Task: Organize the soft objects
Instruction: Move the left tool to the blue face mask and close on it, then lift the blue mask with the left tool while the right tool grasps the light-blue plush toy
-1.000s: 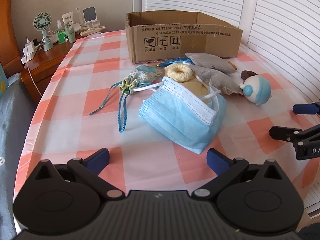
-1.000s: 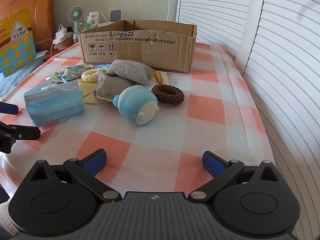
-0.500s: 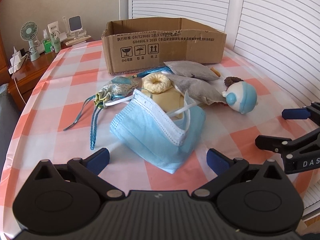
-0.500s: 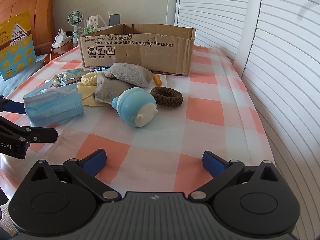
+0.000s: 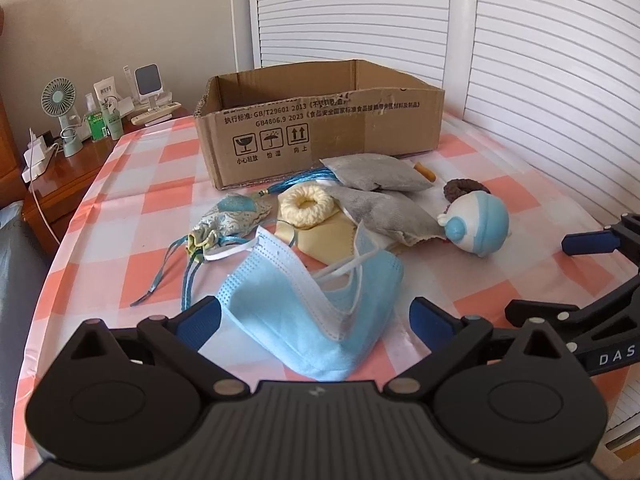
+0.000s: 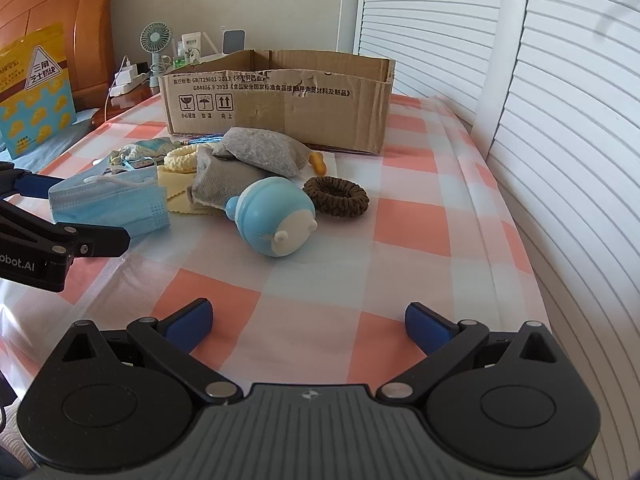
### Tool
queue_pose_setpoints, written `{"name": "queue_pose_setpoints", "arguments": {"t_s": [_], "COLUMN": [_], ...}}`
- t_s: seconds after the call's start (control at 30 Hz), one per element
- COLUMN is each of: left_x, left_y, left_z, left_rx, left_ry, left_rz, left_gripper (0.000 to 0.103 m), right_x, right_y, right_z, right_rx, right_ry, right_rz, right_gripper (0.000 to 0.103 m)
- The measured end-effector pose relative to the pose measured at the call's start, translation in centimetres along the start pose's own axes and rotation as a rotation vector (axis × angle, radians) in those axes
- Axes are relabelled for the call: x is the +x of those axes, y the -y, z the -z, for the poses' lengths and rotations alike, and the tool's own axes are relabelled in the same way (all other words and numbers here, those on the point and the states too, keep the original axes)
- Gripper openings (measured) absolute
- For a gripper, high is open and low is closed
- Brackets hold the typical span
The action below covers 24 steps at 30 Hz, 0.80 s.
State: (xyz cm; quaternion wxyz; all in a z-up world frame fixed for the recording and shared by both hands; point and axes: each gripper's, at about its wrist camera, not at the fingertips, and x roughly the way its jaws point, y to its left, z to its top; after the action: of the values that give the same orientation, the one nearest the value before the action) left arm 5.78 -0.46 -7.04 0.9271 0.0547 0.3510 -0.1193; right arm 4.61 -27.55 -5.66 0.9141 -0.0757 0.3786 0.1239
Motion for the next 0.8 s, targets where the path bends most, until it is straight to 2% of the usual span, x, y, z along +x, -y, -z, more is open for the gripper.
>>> {"name": "queue_pose_setpoints", "arguments": {"t_s": [0.3, 0.33, 0.47, 0.53, 0.8], "left_x": [0.5, 0.6, 0.9, 0.9, 1.0], "left_y": [-0.7, -0.7, -1.1, -1.3, -1.5], "left_z": [0.0, 0.0, -0.1, -0.2, -0.4], "left_rx": [-0.058, -0.059, -0.071, -0.074, -0.066], "left_ry": [-0.036, -0.04, -0.049, -0.048, -0.044], "left_rz": [-0.005, -0.001, 0.023, 0.021, 0.004], "left_gripper": [0.083, 0.079, 0.05, 0.043, 0.042], "right_x": [0.3, 0.3, 0.6, 0.7, 1.1], "right_y": [-0.1, -0.1, -0.4, -0.6, -1.3], "right_z": [-0.4, -0.5, -1.0, -1.3, -3.3], "right_rx": [-0.018, -0.022, -0.041, -0.052, -0.103], "right_ry": [-0.01, -0.011, -0.02, -0.021, 0.024], "right_rz": [-0.014, -0.015, -0.023, -0.026, -0.049], "right_gripper": [0.103, 0.103, 0.103, 0.103, 0.098]}}
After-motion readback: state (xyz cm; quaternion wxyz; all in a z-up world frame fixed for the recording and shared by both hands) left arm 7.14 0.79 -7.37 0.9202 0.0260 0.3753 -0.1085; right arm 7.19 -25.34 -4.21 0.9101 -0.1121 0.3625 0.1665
